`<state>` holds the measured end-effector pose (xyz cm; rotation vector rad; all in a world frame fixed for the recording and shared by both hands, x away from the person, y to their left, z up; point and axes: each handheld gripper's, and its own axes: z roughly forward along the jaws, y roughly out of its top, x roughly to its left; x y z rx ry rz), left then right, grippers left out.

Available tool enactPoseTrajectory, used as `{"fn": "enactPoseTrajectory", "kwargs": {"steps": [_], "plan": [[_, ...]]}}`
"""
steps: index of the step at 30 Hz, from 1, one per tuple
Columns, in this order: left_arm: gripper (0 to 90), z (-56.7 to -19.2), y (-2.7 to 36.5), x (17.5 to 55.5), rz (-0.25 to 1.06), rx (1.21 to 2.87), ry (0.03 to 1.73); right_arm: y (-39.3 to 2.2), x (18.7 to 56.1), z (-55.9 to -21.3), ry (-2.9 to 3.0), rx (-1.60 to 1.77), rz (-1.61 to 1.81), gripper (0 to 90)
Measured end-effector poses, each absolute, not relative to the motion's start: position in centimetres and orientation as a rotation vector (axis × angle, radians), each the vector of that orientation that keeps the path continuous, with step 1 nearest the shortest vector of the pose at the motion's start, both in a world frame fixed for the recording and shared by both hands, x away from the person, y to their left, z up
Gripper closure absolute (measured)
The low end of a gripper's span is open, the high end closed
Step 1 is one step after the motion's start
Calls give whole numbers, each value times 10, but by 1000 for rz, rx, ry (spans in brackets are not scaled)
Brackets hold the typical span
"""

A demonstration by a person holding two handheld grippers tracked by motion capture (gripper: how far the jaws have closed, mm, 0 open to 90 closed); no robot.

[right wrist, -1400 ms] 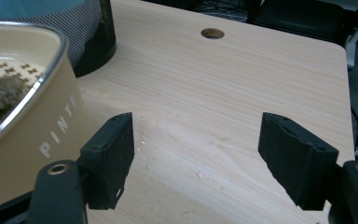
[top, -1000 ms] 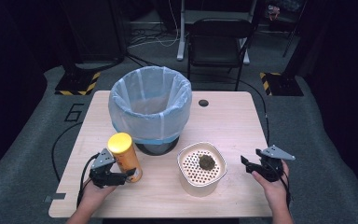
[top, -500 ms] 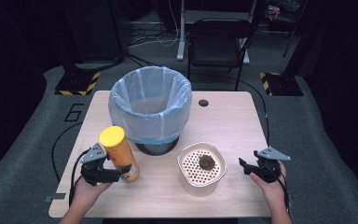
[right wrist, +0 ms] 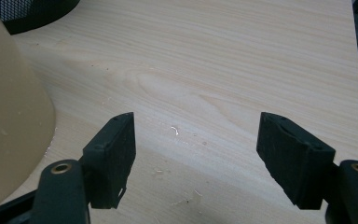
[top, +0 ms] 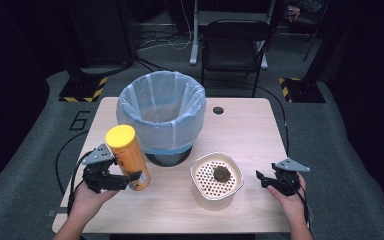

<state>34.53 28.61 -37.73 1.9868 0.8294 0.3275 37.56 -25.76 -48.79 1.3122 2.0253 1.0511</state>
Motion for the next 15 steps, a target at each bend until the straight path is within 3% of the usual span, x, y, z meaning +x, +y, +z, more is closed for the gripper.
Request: {"fn": "enactPoseTrajectory", "kwargs": {"steps": [15], "plan": [[243, -310, 275, 343, 348, 2008, 815, -258, 377, -492, 2030, 1328, 1038, 285]]}}
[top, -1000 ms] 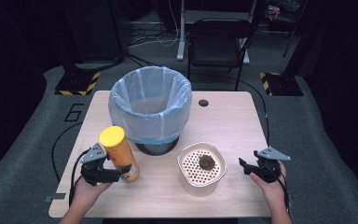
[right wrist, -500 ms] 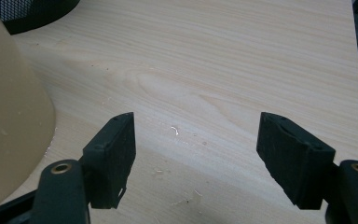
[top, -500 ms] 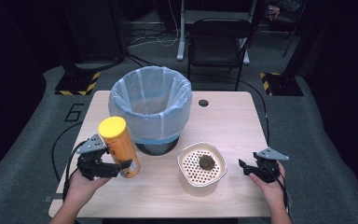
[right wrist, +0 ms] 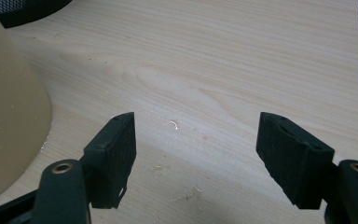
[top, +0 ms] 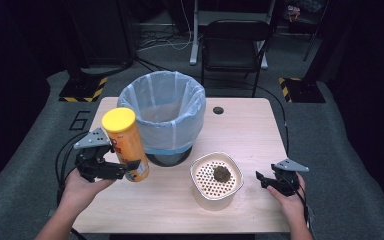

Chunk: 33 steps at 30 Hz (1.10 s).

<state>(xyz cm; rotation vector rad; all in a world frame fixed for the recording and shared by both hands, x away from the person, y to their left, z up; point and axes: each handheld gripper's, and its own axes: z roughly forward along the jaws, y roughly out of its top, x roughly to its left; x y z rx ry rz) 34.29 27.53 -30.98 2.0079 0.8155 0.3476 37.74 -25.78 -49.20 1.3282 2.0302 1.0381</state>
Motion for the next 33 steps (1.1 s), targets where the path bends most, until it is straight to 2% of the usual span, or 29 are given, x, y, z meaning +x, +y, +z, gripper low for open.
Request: {"fn": "enactPoseTrajectory", "kwargs": {"steps": [14, 33], "plan": [[242, -238, 274, 354, 412, 1972, 817, -259, 378, -494, 2048, 1329, 1031, 286], [243, -189, 263, 384, 452, 1943, 816, -258, 379, -496, 2057, 1327, 1024, 286]]}}
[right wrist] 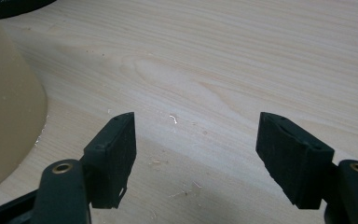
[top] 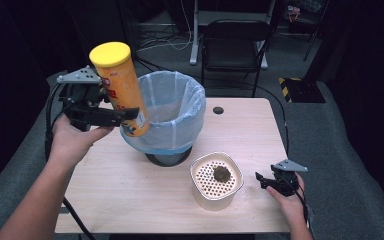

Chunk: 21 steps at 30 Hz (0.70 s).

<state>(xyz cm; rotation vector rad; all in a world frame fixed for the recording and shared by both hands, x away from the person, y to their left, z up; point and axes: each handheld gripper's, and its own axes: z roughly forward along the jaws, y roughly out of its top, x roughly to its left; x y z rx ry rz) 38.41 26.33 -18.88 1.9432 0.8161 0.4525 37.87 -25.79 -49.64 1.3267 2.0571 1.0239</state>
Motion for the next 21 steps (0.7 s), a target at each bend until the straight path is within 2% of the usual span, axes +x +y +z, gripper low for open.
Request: {"fn": "enactPoseTrajectory", "kwargs": {"steps": [11, 21], "plan": [[243, -177, 258, 411, 482, 1929, 850, -258, 379, -497, 2063, 1318, 1016, 285], [243, -191, 247, 444, 484, 1918, 890, -256, 380, -498, 2066, 1319, 1007, 286]]}}
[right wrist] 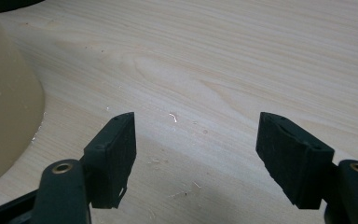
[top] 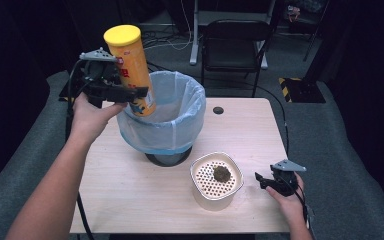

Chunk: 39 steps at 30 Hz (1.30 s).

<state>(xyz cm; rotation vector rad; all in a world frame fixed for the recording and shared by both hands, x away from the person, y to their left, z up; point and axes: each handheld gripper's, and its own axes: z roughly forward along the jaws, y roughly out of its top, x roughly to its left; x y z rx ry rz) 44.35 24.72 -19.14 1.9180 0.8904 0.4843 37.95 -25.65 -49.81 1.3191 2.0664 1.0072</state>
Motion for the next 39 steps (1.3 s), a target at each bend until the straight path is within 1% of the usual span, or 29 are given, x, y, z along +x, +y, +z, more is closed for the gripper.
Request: {"fn": "enactPoseTrajectory", "kwargs": {"steps": [8, 13, 20, 29, 32, 34, 35, 36, 39], "plan": [[242, -207, 235, 467, 483, 1903, 910, -255, 381, -499, 2064, 1319, 1005, 286], [242, -219, 222, 483, 495, 1945, 930, -255, 381, -500, 2083, 1307, 1009, 286], [241, -231, 209, 495, 481, 1979, 940, -255, 382, -500, 2089, 1292, 1012, 286], [240, -248, 206, 511, 410, 2017, 1008, -253, 382, -501, 2087, 1280, 1003, 285], [239, -252, 207, 515, 366, 2034, 1046, -253, 383, -501, 2093, 1280, 999, 286], [213, -253, 207, 515, 364, 2018, 1082, -254, 383, -501, 2089, 1282, 1002, 285], [145, -253, 208, 516, 377, 2005, 1089, -254, 383, -501, 2091, 1283, 999, 285], [137, -253, 211, 516, 366, 1976, 1110, -254, 383, -501, 2091, 1282, 1000, 286], [128, -253, 212, 514, 378, 1988, 1122, -254, 383, -501, 2091, 1278, 1005, 285]]}}
